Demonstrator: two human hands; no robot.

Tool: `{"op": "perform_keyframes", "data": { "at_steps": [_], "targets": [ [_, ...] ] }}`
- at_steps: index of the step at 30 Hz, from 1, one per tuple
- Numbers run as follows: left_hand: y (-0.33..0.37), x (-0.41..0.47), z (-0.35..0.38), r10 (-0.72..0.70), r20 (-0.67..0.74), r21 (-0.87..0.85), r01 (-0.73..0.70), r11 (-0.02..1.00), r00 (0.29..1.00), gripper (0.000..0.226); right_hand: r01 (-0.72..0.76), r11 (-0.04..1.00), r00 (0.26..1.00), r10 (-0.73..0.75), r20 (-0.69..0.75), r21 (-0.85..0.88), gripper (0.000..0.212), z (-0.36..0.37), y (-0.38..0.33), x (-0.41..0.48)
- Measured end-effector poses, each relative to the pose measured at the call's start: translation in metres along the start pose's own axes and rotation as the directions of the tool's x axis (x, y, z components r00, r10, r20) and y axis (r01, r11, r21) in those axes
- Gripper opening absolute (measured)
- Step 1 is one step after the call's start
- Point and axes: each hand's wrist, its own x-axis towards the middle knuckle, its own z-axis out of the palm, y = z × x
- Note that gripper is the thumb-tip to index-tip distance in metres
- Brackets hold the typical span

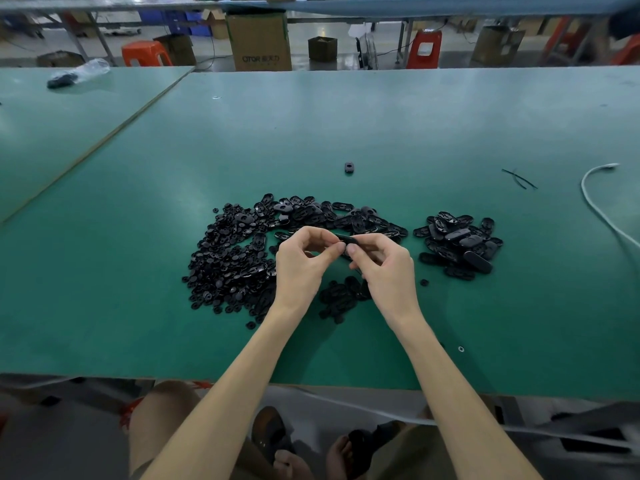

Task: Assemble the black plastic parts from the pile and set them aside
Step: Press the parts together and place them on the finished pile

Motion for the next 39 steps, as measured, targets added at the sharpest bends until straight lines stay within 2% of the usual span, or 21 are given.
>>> {"op": "perform_keyframes", "data": {
  "at_steps": [7,11,14,17,23,29,34,39],
  "targets": [
    [-0.0015,-0.0004,-0.0009,-0.009,-0.014,0.01,0.009,1.0,1.0,0.013,0.012,1.0,1.0,-0.012,0.023,0.008,0.01,-0.0004,0.0,-0.0004],
    [-0.0025,-0.0005,-0.0019,-0.025,-0.046,0.008,0.026,1.0,0.999,0.024,0.017,1.0,0.999,-0.018,0.034,0.017,0.01,-0.0003,0.0006,0.0004],
    [-0.0007,-0.0003,-0.0029,-0.026,0.013,-0.023,0.026,0.999,1.0,0.03,0.016,0.999,0.999,-0.017,0.032,0.035,0.011,-0.0003,0.0013,0.0011],
    [0.0004,-0.0003,-0.0024,-0.006,0.079,-0.039,0.009,0.999,0.997,0.021,0.023,0.999,0.999,-0.024,0.028,0.042,0.011,-0.0003,0.0019,0.0012],
    [0.0014,-0.0014,-0.002,0.036,0.041,-0.059,-0.034,0.998,0.999,0.017,0.034,0.998,0.999,-0.034,-0.001,0.045,0.012,0.0018,0.0008,-0.0002],
    [0.0017,-0.001,-0.0019,0.028,0.063,-0.102,-0.022,0.995,0.998,0.017,0.032,0.997,0.999,-0.03,-0.033,0.066,0.008,-0.0003,-0.001,-0.0017],
    [0.0024,-0.0005,-0.0031,-0.005,0.04,-0.201,0.013,0.979,0.999,0.019,0.023,0.999,0.999,-0.024,0.027,0.029,0.006,0.0006,-0.002,-0.0014],
    [0.0051,0.0001,-0.0016,0.015,0.082,-0.206,0.002,0.979,0.997,0.023,0.013,1.0,0.997,-0.015,0.071,0.018,0.003,0.0012,-0.003,-0.0024]
  ]
}}
